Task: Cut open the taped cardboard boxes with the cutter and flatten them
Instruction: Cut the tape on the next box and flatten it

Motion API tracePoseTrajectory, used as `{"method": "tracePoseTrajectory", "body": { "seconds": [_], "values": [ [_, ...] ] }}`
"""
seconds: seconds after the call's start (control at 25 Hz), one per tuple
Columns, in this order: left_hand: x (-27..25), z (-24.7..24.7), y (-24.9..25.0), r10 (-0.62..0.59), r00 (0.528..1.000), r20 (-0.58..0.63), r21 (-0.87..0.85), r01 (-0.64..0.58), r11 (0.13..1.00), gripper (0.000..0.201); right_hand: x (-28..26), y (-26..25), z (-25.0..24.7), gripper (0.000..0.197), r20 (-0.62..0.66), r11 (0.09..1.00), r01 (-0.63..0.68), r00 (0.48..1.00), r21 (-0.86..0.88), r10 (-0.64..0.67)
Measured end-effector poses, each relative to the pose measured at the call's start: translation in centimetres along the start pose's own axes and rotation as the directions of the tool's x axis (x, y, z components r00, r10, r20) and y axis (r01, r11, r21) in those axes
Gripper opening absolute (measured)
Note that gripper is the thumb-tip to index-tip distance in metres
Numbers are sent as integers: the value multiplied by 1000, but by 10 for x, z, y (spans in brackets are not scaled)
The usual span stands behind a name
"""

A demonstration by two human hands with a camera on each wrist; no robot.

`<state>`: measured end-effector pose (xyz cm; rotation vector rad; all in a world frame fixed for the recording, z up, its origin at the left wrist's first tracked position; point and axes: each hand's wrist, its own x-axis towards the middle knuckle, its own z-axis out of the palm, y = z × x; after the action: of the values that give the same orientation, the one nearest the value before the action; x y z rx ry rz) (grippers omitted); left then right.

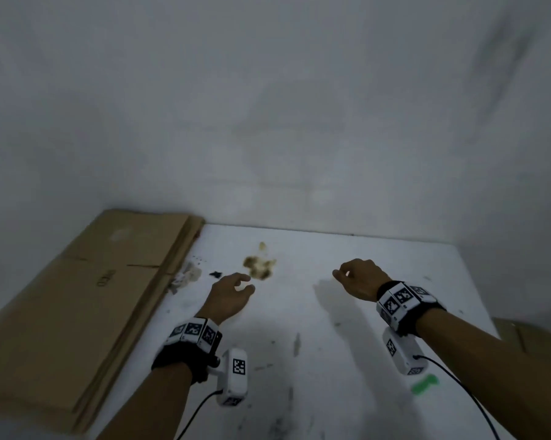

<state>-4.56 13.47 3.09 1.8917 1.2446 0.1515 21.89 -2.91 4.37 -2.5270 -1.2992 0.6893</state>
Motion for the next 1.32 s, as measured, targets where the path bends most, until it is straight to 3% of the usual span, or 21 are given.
{"method": "tracePoseTrajectory", "body": {
  "seconds": [0.12,0.36,0.6,0.88,1.0,1.16,1.24,1.32],
  "values": [
    [-6,61,52,116,987,107,52,-122,991,29,-42,75,-13,40,-31,994,-106,994,8,107],
    [-12,172,140,270,894,357,98,-323,941,30,-135,206,-28,32,-70,936,-343,935,77,348],
    [-26,270,201,343,740,578,74,-467,881,25,-224,289,-14,25,-31,757,-623,768,198,640],
    [-50,345,226,338,597,727,84,-566,820,31,-256,339,28,36,59,592,-739,640,322,766],
    [-56,379,240,309,607,732,64,-512,856,32,-249,361,41,30,96,590,-739,646,325,757],
    [-63,439,256,201,641,740,42,-342,939,37,-221,409,33,36,140,595,-723,669,352,730],
    [-66,476,268,100,678,728,33,-180,983,44,-201,441,27,39,153,620,-695,701,364,696],
    [-67,518,276,-50,711,702,-5,76,997,51,-179,475,23,41,174,632,-672,726,385,666]
  ]
}}
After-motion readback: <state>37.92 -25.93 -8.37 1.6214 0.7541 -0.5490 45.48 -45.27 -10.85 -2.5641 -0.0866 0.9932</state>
